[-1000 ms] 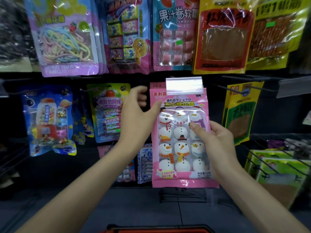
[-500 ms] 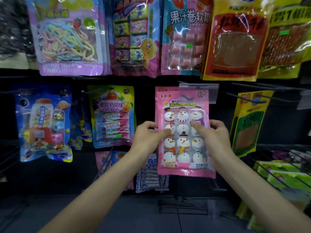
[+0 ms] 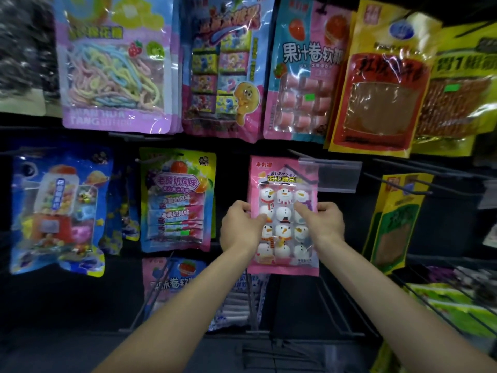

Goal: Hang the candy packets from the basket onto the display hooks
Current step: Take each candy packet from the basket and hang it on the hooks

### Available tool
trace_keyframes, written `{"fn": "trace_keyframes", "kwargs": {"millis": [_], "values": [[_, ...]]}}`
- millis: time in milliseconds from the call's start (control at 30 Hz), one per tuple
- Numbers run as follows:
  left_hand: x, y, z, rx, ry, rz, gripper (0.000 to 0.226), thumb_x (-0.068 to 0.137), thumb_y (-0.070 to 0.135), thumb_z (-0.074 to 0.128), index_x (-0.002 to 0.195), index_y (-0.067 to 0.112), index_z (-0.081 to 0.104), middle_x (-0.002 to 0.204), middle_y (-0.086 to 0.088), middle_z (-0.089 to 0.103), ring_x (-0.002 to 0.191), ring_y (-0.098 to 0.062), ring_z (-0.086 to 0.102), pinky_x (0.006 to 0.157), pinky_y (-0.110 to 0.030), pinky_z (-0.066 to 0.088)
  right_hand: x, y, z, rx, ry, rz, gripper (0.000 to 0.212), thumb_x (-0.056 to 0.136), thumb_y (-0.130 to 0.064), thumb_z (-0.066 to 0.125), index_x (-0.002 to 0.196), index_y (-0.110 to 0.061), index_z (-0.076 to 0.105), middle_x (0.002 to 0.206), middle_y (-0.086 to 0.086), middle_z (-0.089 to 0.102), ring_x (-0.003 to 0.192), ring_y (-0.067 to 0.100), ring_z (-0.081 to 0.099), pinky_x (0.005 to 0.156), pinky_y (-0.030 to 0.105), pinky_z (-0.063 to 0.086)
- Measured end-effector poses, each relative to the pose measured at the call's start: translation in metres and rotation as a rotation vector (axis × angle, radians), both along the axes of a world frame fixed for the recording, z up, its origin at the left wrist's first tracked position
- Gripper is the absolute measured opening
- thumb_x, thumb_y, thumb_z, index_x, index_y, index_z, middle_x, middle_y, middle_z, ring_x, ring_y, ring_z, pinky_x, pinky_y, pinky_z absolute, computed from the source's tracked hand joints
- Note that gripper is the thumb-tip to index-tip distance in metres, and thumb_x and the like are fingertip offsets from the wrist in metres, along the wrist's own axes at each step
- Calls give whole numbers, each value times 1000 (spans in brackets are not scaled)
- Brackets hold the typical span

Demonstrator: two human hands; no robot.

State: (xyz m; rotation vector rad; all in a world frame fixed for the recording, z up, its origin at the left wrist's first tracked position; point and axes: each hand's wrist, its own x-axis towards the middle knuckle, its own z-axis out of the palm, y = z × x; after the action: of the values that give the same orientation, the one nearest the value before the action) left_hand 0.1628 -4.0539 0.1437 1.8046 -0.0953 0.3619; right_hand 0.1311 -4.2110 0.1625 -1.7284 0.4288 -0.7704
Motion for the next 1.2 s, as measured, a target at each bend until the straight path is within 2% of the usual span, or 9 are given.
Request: {"fn": "trace_keyframes", "kwargs": {"millis": [67,200,300,400,567,767,867,1033,1200], "values": [[4,-3,-1,9,-2,16,27,92,30,79,110,21,60,88,7,64,74,-11,64,74,-37,60,6,0,-2,-1,4,-17,42,85,-43,83,107,-16,61,100,0,70,85,19,69,80,42,60],[9,-8,-3,46,-8,68,22,92,30,78,102,24,59,91,5,68,79,-16,67,73,-40,60,12,1,-5,-44,10,-47,38,85,-42,83,106,-19,61,95,-5,66,76,6,59,62,28,45],[12,-8,-6,71,-30,69,21,93,31,77,96,28,56,87,9,66,79,-17,67,75,-43,61,14,1,-8,-63,-4,-46,36,87,-41,82,107,-20,61,87,-10,62,73,3,57,58,24,41],[15,-5,-9,107,-42,55,20,94,32,76,99,29,57,85,13,64,78,-13,66,73,-43,62,15,-2,-11,-77,-20,-36,36,87,-39,82,110,-20,61,87,-11,61,75,5,58,61,26,44],[16,1,-10,128,-57,38,23,93,34,76,107,28,59,86,17,62,77,-5,63,72,-39,61,15,-6,-17,-78,-14,2,43,84,-25,86,120,-19,62,89,-14,60,87,14,64,78,33,52],[14,6,-12,133,-40,5,33,90,34,80,116,25,61,92,14,66,81,-9,67,76,-42,63,16,-5,-19,-84,-8,16,50,81,-24,89,122,-19,60,89,-12,64,87,16,68,80,38,58],[11,10,-12,147,8,-8,37,90,32,80,119,24,61,96,11,66,83,-11,67,79,-41,63,13,-2,-15,-84,11,17,53,83,-23,88,126,-18,58,92,-10,64,81,11,64,74,34,55],[2,26,-17,253,59,-38,46,91,33,80,128,20,56,101,7,60,88,-16,62,78,-35,55,2,1,-12,-101,34,7,69,81,-24,90,138,-16,53,112,3,69,94,20,69,83,40,60],[-20,45,-18,440,15,-67,56,91,41,78,137,21,52,114,-1,62,95,-20,65,76,-36,57,-27,4,-13,-187,71,44,78,85,-30,85,151,-20,44,139,7,52,109,19,59,96,45,58]]}}
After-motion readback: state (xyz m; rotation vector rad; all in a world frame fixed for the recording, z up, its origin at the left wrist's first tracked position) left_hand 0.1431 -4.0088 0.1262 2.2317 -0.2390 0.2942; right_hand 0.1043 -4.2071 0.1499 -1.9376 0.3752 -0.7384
